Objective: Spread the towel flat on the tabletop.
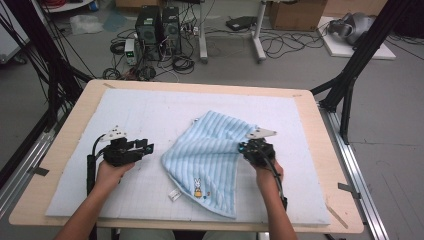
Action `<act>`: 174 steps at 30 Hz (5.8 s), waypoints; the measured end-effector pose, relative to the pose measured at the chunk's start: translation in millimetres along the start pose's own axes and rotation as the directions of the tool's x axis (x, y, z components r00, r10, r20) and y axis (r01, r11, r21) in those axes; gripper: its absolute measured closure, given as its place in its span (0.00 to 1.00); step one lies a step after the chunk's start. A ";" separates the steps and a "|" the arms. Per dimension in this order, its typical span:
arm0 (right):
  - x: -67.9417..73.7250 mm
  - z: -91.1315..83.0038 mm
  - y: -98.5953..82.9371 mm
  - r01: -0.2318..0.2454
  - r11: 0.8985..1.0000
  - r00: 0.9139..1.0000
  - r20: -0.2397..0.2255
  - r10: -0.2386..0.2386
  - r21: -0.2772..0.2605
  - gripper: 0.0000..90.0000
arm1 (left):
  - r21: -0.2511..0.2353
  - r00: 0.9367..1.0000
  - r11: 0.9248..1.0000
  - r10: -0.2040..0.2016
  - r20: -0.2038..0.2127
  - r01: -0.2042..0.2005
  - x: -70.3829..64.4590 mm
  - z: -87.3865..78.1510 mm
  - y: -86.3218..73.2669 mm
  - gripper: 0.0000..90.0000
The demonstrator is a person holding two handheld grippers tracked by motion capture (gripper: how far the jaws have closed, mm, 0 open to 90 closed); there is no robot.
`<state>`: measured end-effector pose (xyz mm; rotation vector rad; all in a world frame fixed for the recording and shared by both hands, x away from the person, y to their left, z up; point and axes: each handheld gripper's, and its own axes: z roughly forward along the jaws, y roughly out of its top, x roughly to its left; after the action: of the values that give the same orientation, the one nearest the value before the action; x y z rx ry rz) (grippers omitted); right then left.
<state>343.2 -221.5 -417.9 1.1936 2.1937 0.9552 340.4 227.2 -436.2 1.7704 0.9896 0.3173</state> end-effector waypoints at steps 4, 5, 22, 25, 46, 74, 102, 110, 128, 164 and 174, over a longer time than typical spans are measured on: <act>-26.8 -15.2 -14.8 -0.068 0.998 0.992 0.102 0.069 -0.011 0.95 | 0.003 1.000 1.000 0.001 0.005 -0.001 -1.2 2.3 -0.4 0.64; -32.1 -17.0 -18.1 -0.087 0.996 0.987 0.135 0.087 -0.009 0.95 | 0.005 1.000 1.000 0.002 0.006 -0.002 -1.8 2.8 -0.5 0.64; -44.3 -26.8 -36.4 -0.170 0.979 0.958 0.215 0.191 -0.113 0.55 | 0.015 0.999 1.000 0.004 0.040 -0.004 -9.2 19.0 2.1 0.59; -44.8 -30.3 -36.0 -0.180 0.972 0.956 0.206 0.210 -0.153 0.49 | 0.018 0.999 1.000 0.003 0.051 -0.004 -10.6 26.6 8.9 0.55; -45.3 -29.4 -39.2 -0.232 0.958 0.957 0.139 0.256 -0.167 0.43 | 0.183 0.988 0.980 0.051 0.146 -0.078 -63.1 149.5 56.8 0.46; -37.2 -22.5 -37.8 -0.256 0.954 0.963 0.043 0.266 -0.159 0.44 | 0.181 0.993 0.983 -0.038 0.108 0.018 -39.8 155.4 56.1 0.93; 50.6 27.1 -10.4 0.059 0.998 0.970 -0.238 -0.055 0.011 0.91 | 0.082 0.984 0.983 -0.160 -0.077 0.166 28.8 65.8 24.3 0.51; 18.6 6.9 -23.7 -0.014 0.999 1.000 0.004 0.014 0.045 0.84 | 0.115 0.996 0.990 -0.078 -0.047 0.083 6.8 50.4 17.3 0.51; 31.7 -14.2 -44.2 -0.052 0.998 0.988 -0.148 0.045 -0.042 0.54 | 0.209 0.987 0.973 0.072 0.144 -0.101 -62.5 50.8 -9.6 0.55; 68.4 -51.0 -65.3 0.149 0.984 0.907 -0.408 -0.099 0.093 0.95 | 0.251 0.947 0.952 0.095 0.305 -0.176 -98.6 -13.3 -48.1 0.95; 50.3 -48.7 -50.4 -0.009 0.999 0.951 -0.308 -0.003 -0.038 0.53 | 0.122 0.990 0.991 0.040 0.135 -0.057 -85.6 -2.0 -21.9 0.57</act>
<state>257.8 -214.9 -427.7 1.0900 2.3978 1.2523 275.3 167.4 -434.6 1.9059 0.8884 0.1683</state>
